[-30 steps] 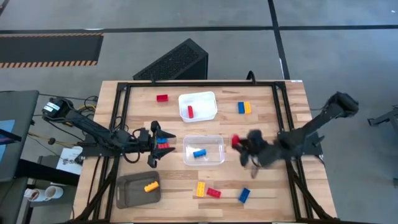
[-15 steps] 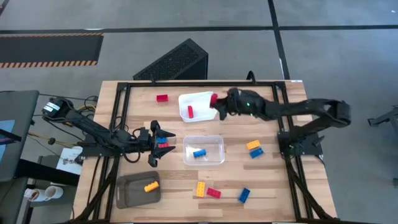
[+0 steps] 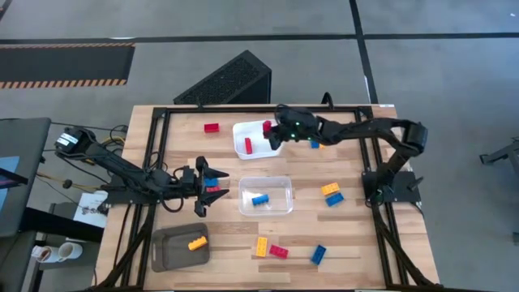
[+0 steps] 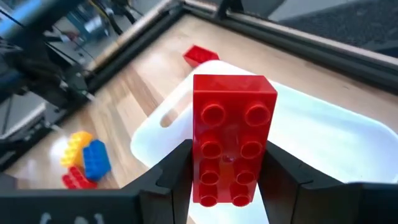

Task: Sort & place blocks by color
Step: Put the red game piece into the white bin, then put the blue game piece into the transparent bin

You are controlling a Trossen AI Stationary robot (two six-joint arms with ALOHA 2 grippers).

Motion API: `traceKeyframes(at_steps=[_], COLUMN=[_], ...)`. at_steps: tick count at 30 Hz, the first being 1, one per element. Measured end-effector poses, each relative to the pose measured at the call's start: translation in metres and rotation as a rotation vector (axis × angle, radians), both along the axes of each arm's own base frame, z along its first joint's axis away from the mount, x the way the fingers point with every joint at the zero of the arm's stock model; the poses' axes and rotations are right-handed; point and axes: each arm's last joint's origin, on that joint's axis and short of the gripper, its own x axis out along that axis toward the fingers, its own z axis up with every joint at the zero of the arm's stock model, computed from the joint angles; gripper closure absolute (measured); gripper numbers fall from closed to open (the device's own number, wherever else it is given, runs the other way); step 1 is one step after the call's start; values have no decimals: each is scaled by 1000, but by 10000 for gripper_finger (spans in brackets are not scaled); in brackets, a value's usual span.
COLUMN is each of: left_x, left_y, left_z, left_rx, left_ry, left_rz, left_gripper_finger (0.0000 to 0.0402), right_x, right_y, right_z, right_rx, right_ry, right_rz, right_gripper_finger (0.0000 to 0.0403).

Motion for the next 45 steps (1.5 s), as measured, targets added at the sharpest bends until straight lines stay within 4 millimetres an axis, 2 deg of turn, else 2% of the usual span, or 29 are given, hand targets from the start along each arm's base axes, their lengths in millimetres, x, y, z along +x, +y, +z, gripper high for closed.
traceKeyframes(at_steps=[3,7,12,16,21,24,31,35,40,45], left_x=[0,0,0,0,0,0,0,0,0,1], left_y=[0,0,0,0,0,0,0,0,0,0], left_z=[-1,-2,-2,-2,-3,-3,-3,-3,-4,-4], left_rx=[-3,-10,-16,-48,-52,-52,-84,-92,-90,-89], left_ry=[9,19,17,16,25,28,25,24,30,33], left_rz=[-1,-1,-3,-7,-8,-8,-13,-17,-17,-17], left_gripper_finger=[165,165,165,165,165,165,165,165,165,165], right_x=[4,6,-2,-14,-35,-51,-88,-101,-112,-127], right_y=[-2,1,4,15,52,78,120,147,178,197], right_z=[0,4,14,33,61,69,56,47,45,47], right_rx=[-4,-5,3,-22,-97,-103,20,100,139,89], right_ry=[34,39,58,86,171,269,609,758,813,845], right_rz=[13,23,25,48,146,137,52,32,19,18], right_gripper_finger=[232,192,137,123,122,122,122,122,122,122])
